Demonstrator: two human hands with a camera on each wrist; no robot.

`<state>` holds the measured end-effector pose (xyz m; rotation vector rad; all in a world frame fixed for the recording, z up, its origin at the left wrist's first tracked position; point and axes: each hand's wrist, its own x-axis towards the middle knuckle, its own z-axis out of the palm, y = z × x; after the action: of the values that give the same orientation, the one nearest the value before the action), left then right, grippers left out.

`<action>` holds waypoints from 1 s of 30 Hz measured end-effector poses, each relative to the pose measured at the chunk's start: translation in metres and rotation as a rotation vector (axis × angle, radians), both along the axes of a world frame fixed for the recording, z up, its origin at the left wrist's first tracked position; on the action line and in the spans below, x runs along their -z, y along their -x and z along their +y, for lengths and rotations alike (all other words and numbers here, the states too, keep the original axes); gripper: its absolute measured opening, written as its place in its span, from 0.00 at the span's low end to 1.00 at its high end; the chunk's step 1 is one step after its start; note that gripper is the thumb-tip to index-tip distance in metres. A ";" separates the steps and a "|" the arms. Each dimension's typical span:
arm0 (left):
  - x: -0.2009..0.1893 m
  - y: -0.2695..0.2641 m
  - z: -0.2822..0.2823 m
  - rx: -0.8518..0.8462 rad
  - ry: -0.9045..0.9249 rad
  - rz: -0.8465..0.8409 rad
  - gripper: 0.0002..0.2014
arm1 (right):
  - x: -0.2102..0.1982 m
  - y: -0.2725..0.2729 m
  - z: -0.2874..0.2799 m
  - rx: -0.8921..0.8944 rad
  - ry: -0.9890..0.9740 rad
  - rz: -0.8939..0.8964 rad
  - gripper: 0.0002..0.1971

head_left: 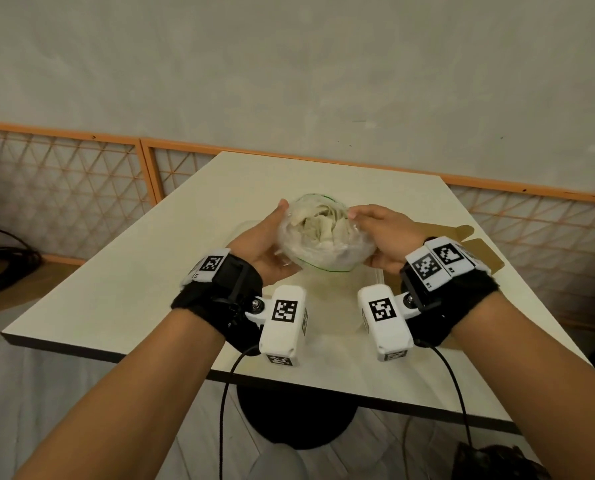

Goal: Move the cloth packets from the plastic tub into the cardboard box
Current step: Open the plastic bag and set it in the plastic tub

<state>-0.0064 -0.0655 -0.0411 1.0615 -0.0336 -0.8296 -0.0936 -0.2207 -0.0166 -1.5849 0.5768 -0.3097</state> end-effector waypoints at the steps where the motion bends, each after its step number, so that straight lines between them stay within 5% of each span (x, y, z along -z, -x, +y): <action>1: 0.001 -0.002 0.000 -0.023 -0.031 0.004 0.24 | 0.000 -0.001 -0.002 -0.002 0.020 0.023 0.11; 7: 0.007 -0.008 0.003 -0.053 -0.205 -0.065 0.20 | -0.003 0.002 -0.006 -0.006 0.075 0.066 0.12; 12: -0.003 -0.009 -0.001 -0.130 -0.250 -0.300 0.28 | 0.003 0.000 -0.009 0.051 0.263 -0.044 0.16; 17: -0.001 -0.006 -0.006 -0.174 -0.357 -0.532 0.14 | 0.004 -0.004 -0.009 0.028 0.414 -0.042 0.13; 21: 0.005 -0.018 -0.009 -0.174 -0.267 -0.345 0.13 | 0.004 -0.006 -0.008 -0.031 0.473 0.010 0.12; 26: 0.014 -0.018 -0.009 -0.144 -0.174 -0.108 0.16 | 0.006 -0.001 -0.006 -0.010 0.782 0.085 0.07; 30: 0.016 -0.022 -0.006 -0.125 -0.178 -0.032 0.15 | -0.015 0.020 0.014 -0.043 0.883 -0.198 0.16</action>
<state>0.0154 -0.0718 -0.0574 1.2319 0.0804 -0.7119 -0.1133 -0.2067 -0.0018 -2.3675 0.2460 -0.7483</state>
